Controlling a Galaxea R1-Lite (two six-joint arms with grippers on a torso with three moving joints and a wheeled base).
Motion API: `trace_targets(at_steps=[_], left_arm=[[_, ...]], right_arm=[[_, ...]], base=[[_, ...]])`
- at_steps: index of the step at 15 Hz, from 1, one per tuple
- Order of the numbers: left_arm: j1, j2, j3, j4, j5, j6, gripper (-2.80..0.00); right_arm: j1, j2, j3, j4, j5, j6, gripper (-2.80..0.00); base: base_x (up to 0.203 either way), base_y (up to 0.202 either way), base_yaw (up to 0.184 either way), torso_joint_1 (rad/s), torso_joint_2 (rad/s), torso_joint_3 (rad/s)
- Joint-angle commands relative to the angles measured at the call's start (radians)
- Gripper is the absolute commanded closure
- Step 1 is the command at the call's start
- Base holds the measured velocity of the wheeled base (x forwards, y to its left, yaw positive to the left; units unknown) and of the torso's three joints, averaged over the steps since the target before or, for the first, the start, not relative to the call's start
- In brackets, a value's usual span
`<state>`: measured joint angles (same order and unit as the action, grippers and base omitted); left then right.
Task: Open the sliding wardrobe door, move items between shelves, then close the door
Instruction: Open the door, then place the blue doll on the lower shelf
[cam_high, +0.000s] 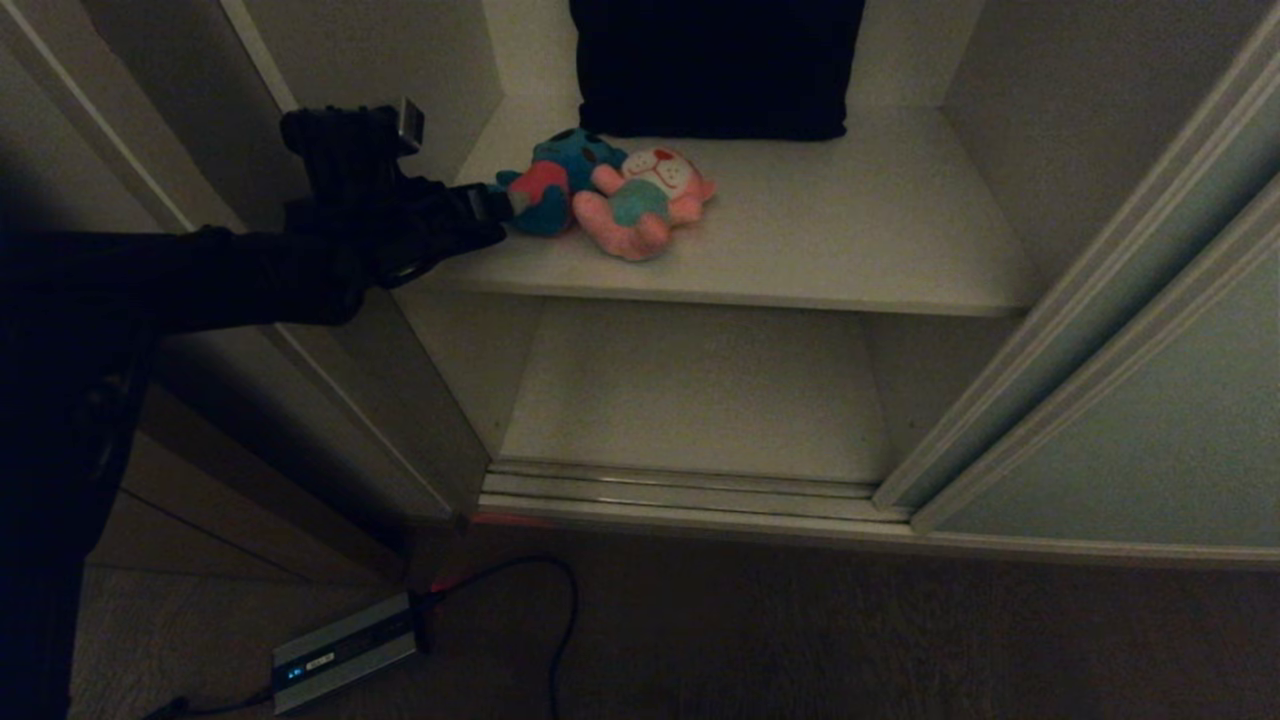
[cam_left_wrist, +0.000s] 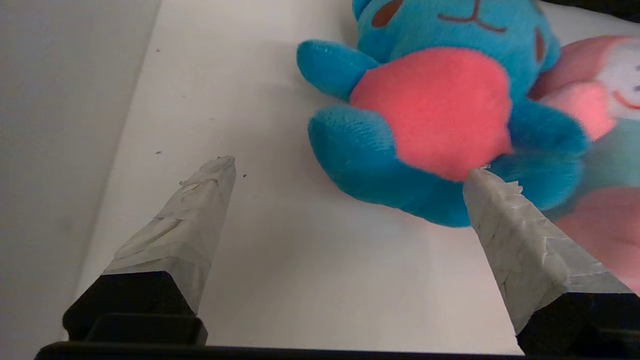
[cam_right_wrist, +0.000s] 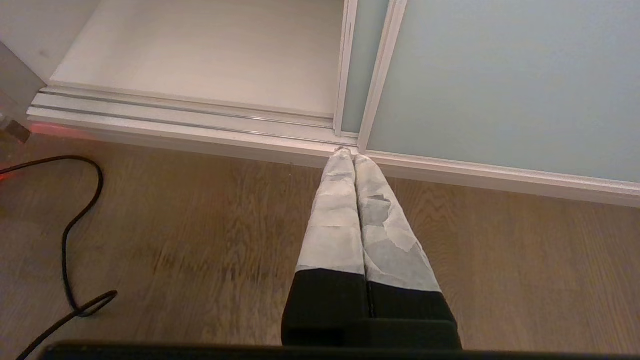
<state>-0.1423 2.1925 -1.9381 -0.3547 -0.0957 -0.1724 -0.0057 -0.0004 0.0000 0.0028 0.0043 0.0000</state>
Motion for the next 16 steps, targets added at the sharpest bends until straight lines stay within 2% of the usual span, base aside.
trace_targets(at_steps=[1,12,13,14,16], left_arm=[[-0.002,0.041,-0.001,-0.022,-0.001,-0.001,-2.80],[-0.021,0.095,-0.009,-0.128,-0.029,-0.039,-2.80],[-0.026,0.100,-0.014,-0.134,-0.033,-0.042,-1.55],[-0.029,0.104,-0.021,-0.139,-0.033,-0.036,0.00],[-0.028,0.105,-0.021,-0.138,-0.048,-0.038,0.00]], right_arm=[[0.000,0.000,0.003,0.000,0.002,0.000,0.00],[0.000,0.000,0.003,0.000,0.000,0.000,0.00],[0.000,0.000,0.003,0.000,0.000,0.000,0.00],[0.000,0.000,0.003,0.000,0.000,0.000,0.00],[0.000,0.000,0.003,0.000,0.000,0.000,0.00]], base=[[0.000,0.000,0.000,0.000,0.00,0.000],[0.000,0.000,0.000,0.000,0.00,0.000],[0.000,0.000,0.000,0.000,0.00,0.000],[0.000,0.000,0.000,0.000,0.00,0.000],[0.000,0.000,0.000,0.000,0.00,0.000]])
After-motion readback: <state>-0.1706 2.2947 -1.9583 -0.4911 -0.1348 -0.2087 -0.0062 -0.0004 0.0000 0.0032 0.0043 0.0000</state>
